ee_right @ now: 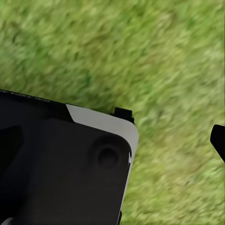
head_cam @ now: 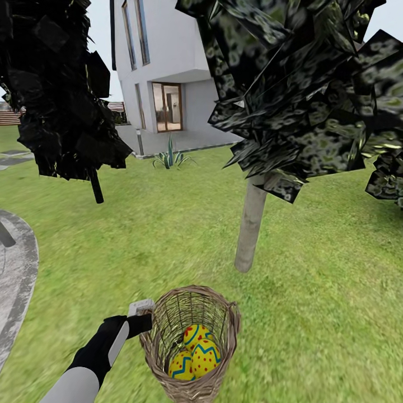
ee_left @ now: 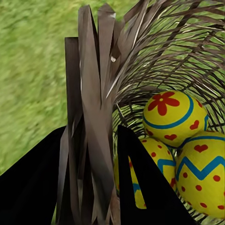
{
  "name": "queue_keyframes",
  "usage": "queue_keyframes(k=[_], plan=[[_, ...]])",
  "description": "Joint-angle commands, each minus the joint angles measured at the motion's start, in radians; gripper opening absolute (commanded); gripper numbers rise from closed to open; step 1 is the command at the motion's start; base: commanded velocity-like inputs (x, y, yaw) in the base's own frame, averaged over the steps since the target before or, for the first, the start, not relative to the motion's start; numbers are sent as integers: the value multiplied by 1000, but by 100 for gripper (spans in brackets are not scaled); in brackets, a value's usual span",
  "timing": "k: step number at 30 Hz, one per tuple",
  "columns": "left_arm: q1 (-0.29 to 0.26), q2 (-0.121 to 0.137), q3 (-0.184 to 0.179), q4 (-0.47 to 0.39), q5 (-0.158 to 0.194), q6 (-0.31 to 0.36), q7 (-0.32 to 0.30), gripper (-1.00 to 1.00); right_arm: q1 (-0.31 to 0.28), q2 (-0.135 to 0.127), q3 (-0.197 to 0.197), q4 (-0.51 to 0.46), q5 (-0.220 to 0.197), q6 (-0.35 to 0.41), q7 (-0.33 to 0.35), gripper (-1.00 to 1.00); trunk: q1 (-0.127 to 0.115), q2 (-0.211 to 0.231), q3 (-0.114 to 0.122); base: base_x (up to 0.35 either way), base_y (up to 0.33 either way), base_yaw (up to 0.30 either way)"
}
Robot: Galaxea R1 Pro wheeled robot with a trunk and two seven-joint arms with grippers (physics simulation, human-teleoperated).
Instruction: Take the three Easter eggs out of the wicker basket on the lawn in the garden, then place them on the lawn next to a single tree (choose any tree) so that all three eggs are next to the same tree and none are left in the basket.
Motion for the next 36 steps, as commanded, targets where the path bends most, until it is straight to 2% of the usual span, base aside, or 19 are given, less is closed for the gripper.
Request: queue_keyframes(k=[1, 13, 18, 26, 36], plan=[[-1, -1, 7, -1, 14, 7, -3, -100, -2, 0, -8, 4, 6, -4, 2, 100, 4, -9, -5, 0, 0, 0], [-1, -1, 7, 0, 14, 7, -3, -100, -2, -1, -9, 4, 6, -8, 2, 100, 50, -93, -42, 5, 0, 0], [-1, -1, 7, -1, 14, 7, -3, -100, -2, -1, -9, 4, 8, -8, 2, 100, 69, -128, -58, 282, 0, 0], [-1, -1, 19, 1, 14, 7, -3, -100, -2, -1, -9, 4, 9, -9, 2, 100, 100, -184, -83, 65, 0, 0], [-1, -1, 21, 1, 14, 7, -3, -100, -2, -1, -9, 4, 11, -8, 2, 100, 138, -254, -114, 285, 0, 0]])
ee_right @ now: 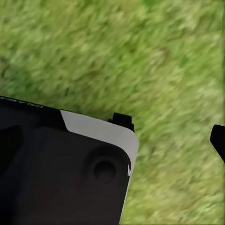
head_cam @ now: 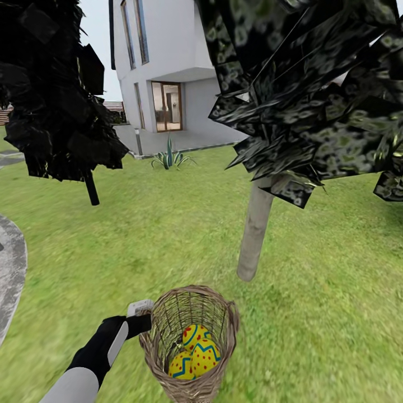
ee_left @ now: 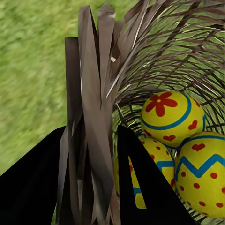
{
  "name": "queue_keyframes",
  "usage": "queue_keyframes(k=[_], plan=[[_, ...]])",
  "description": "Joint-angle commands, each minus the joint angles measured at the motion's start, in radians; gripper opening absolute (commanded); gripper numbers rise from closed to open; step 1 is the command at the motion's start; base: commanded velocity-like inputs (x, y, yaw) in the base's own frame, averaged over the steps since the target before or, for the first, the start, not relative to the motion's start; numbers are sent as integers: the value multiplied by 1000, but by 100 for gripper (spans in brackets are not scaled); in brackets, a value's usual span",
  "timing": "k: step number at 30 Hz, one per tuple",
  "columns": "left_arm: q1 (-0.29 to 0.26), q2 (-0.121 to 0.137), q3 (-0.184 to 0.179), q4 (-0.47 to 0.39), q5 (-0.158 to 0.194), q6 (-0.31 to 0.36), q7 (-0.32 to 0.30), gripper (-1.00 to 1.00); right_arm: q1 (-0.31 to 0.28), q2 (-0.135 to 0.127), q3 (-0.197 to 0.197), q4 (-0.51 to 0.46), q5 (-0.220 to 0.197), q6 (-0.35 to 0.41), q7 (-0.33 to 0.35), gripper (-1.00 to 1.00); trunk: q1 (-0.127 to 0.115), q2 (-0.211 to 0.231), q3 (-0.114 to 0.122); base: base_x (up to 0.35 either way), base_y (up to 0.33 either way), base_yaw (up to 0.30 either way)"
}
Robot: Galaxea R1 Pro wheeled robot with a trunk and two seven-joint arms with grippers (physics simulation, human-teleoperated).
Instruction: Take the three Easter eggs out of the wicker basket on the lawn in the garden, then place them on the lawn next to a single tree (choose any tree) so that all three eggs are next to the same tree and none are left in the basket.
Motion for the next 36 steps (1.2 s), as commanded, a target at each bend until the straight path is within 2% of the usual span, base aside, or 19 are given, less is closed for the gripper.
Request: queue_keyframes(k=[1, 17, 24, 33, 35, 36], plan=[[-1, -1, 6, -2, 13, 7, -3, -100, -2, -1, -8, 4, 6, -7, 2, 100, 4, -8, -4, 76, 0, 0], [-1, -3, 6, 4, 13, 5, -2, -100, -2, -1, -7, -1, 9, -8, 5, 100, 66, -120, -55, 3, 0, 0], [-1, -3, 6, 6, 13, 5, -1, -100, -2, -1, -7, -1, 9, -8, 5, 100, 93, -169, -76, 256, 0, 0], [-1, -4, 6, 4, 13, 5, -1, -100, -2, -4, -8, -8, 6, -7, 6, 100, 127, -232, -105, 15, 0, 0], [-1, -4, 6, 4, 13, 5, -1, -100, -3, -7, -11, -67, 1, 1, 13, 100, 135, -246, -111, 0, 0, 0], [-1, -4, 6, 4, 13, 5, -1, -100, -3, -7, -12, -132, 0, 4, 13, 100, 139, -253, -114, 0, 0, 0]])
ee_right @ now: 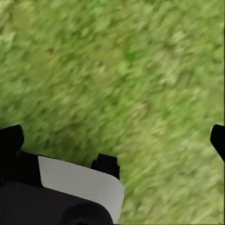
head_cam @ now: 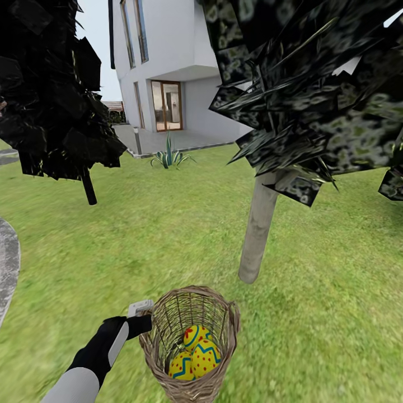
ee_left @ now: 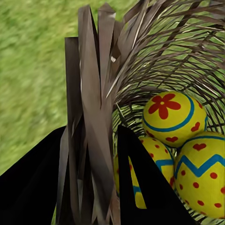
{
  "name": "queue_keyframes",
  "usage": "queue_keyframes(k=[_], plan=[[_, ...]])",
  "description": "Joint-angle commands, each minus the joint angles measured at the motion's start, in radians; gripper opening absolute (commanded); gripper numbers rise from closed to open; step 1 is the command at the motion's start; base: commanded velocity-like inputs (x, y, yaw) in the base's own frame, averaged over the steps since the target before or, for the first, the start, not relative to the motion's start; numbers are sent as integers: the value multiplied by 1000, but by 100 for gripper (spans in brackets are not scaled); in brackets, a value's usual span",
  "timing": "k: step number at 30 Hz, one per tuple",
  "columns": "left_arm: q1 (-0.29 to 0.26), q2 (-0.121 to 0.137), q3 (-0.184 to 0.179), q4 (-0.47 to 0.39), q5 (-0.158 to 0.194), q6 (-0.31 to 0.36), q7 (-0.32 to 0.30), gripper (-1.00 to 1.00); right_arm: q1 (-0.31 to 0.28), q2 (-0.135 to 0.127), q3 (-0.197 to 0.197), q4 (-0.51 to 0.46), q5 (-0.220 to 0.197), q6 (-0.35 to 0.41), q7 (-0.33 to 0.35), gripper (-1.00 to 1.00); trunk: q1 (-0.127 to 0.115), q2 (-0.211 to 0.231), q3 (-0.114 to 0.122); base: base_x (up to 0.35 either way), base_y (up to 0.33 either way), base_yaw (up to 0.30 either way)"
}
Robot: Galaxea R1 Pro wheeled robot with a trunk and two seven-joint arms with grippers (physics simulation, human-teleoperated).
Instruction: Take the three Easter eggs out of the wicker basket on the lawn in the garden, then place them on the lawn next to a single tree (choose any tree) so that all three eggs are next to the same tree and none are left in the basket.
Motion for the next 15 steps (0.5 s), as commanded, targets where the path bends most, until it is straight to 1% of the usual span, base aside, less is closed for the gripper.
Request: queue_keyframes(k=[1, 2, 3, 6, 7, 8, 9, 10, 11, 12, 13, 15], plan=[[-1, -1, 6, -2, 13, 7, -3, -100, 0, 0, -7, -53, 7, 0, 5, 100, 4, -8, -4, 0, 0, 0], [-1, -2, 6, -2, 13, 7, -3, -100, -1, 0, -7, -101, 7, 9, 5, 100, 8, -15, -7, 0, 0, 0], [-1, -1, 6, -2, 13, 7, -3, -100, -1, 0, -7, -172, 7, 33, 5, 100, 12, -22, -11, 0, 0, 0], [-1, -2, 6, -3, 14, 7, -3, -100, -1, 1, -12, -435, 3, 211, 8, 100, 23, -43, -20, 0, 0, 0], [-1, -2, 6, -3, 14, 7, -3, -100, 0, 2, -13, -489, 0, 248, 9, 100, 27, -50, -23, 0, 0, 0], [-1, -1, 6, -3, 14, 7, -3, -100, 0, 2, -13, -536, -15, 274, 9, 100, 31, -57, -26, 0, 0, 0], [-1, -2, 6, -3, 14, 7, -3, -100, -1, 1, -13, -580, -46, 300, 9, 100, 35, -64, -29, 0, 0, 0], [-1, -1, 6, -3, 14, 7, -3, -100, -1, -2, -13, -638, -98, 352, 8, 100, 38, -71, -33, 0, 0, 0], [-1, -1, 6, -3, 14, 7, -3, -100, -1, -3, -13, -699, -137, 410, 8, 100, 42, -78, -36, 0, 0, 0], [-1, -2, 6, -3, 14, 7, -3, -100, -1, -3, -13, -739, -151, 447, 8, 100, 46, -85, -39, 0, 0, 0], [-1, -1, 6, -3, 13, 7, -3, -100, -1, -3, -14, -764, -163, 466, 8, 100, 50, -92, -42, 15, 0, 0], [-1, 0, 6, -3, 13, 7, -3, -100, -1, -5, -27, -779, -225, 479, 7, 100, 58, -106, -48, 136, 0, 0]])
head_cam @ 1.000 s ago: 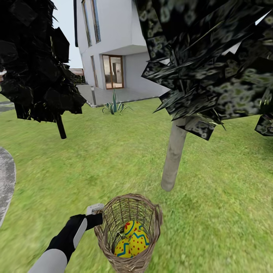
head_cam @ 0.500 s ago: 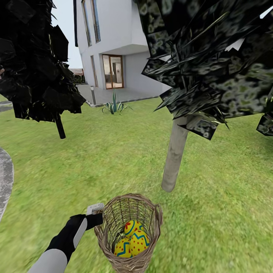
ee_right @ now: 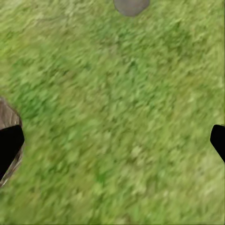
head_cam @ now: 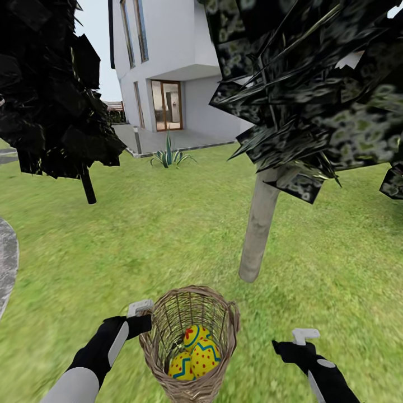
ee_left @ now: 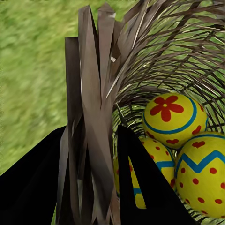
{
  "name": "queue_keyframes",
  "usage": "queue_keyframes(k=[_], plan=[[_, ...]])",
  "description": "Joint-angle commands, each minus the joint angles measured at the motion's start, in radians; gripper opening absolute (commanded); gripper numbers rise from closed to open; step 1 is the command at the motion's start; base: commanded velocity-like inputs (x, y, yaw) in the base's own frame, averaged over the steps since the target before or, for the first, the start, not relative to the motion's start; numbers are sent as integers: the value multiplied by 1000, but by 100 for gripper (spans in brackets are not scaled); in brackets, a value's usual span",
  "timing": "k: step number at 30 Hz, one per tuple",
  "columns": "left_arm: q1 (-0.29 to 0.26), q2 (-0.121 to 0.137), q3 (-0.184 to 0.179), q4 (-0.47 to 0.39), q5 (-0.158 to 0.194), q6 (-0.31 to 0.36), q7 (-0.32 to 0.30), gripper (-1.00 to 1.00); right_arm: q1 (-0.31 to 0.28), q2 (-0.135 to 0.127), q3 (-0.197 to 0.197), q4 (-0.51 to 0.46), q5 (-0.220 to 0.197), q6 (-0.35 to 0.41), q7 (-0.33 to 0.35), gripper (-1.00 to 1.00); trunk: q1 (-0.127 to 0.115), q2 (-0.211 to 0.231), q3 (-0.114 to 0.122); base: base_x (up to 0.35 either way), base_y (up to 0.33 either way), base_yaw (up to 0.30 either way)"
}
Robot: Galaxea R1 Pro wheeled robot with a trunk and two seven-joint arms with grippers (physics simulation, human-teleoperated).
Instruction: Take the three Easter eggs out of the wicker basket on the lawn in the garden, then place them on the lawn next to a single tree (choose any tree) so that all three eggs are next to the same tree and none are left in the basket.
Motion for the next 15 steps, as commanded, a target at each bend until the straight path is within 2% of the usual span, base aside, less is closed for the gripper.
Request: queue_keyframes(k=[1, 10, 12, 13, 15], plan=[[-1, -2, 6, -3, 14, 7, -3, -100, 0, -1, -7, -3, -9, 7, 7, 100, 4, -8, -4, 54, 0, 0], [-1, -3, 6, -6, 15, 5, -3, -100, 0, -12, -8, 5, -16, 4, 10, 100, 39, -71, -32, 4, 0, 0], [-1, -2, 6, -7, 14, 5, -3, -100, 0, -17, -9, 3, -20, 6, 64, 100, 46, -85, -39, 0, 0, 0], [-1, -1, 6, -7, 14, 5, -3, -100, 0, -25, -24, 2, -21, 6, 114, 100, 50, -92, -42, 0, 0, 0], [-1, -1, 6, -8, 14, 5, -3, -100, 0, -43, -113, -2, -23, 7, 183, 100, 58, -106, -48, 0, 0, 0]])
